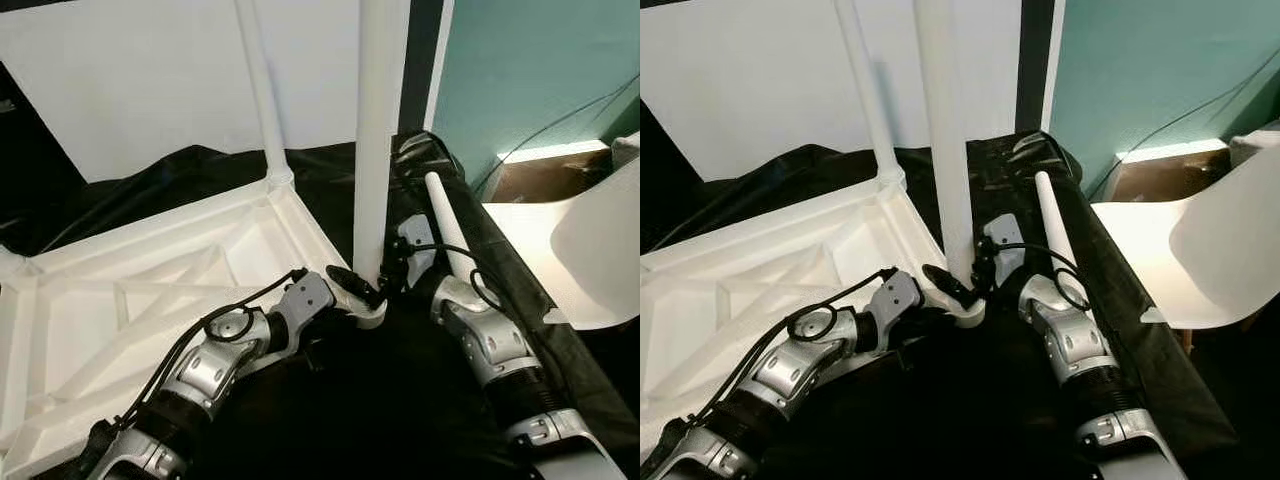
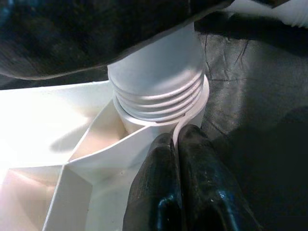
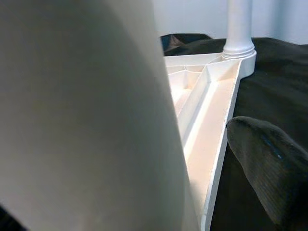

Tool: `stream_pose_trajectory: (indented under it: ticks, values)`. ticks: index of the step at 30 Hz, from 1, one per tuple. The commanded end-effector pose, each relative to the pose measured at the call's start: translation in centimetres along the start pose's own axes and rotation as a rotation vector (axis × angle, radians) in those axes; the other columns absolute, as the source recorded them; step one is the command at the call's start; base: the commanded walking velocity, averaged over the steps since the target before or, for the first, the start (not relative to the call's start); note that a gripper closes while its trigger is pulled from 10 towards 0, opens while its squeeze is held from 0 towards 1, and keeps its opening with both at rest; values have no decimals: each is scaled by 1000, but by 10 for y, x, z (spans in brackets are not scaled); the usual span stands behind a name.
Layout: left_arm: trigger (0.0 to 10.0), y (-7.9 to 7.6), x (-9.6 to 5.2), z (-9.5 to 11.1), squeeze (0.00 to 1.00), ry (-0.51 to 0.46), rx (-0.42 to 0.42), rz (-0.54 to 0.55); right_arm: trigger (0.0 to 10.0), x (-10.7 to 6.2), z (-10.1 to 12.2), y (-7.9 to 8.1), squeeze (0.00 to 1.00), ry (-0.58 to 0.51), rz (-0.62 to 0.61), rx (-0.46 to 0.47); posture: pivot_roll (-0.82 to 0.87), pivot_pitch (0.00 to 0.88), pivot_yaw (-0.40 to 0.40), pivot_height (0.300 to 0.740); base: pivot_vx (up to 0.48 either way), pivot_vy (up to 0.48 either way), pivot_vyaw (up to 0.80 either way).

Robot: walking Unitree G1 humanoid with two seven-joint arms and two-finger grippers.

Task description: Building children table

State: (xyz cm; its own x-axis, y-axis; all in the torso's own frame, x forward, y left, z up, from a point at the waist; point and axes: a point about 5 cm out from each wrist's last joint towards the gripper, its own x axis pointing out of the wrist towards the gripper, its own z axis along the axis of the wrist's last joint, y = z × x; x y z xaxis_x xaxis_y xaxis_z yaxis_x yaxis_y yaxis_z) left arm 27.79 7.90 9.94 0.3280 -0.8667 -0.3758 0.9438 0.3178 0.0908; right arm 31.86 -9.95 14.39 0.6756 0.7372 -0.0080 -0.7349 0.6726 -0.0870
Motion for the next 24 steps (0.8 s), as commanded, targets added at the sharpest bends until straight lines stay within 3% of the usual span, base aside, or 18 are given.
stream_pose_trajectory:
  ticks: [1, 4, 11, 23, 24]
  values:
    - [10000, -21, 2, -25, 0, 65, -92, -150, 10000, 5, 0, 1, 0, 17, -13, -13, -5, 0, 39, 740, 0, 0, 800]
    - [10000, -21, 1, -25, 0, 64, -93, -149, 10000, 5, 0, -3, 0, 9, -42, 22, -4, 0, 38, 740, 0, 0, 533]
    - [10000, -22, 2, -25, 0, 63, -95, -154, 10000, 5, -3, -6, 0, 27, -68, -1, -6, 0, 38, 740, 0, 0, 0]
    - [10000, -24, 2, -26, 0, 76, -97, -181, 10000, -4, 7, -10, 0, 44, 100, -110, -17, 0, 45, 740, 0, 0, 0]
    - [7961, -24, 3, -27, 0, 81, -97, -196, 10000, -7, 9, -11, 0, 58, 154, -134, -28, 0, 52, 740, 0, 0, 0]
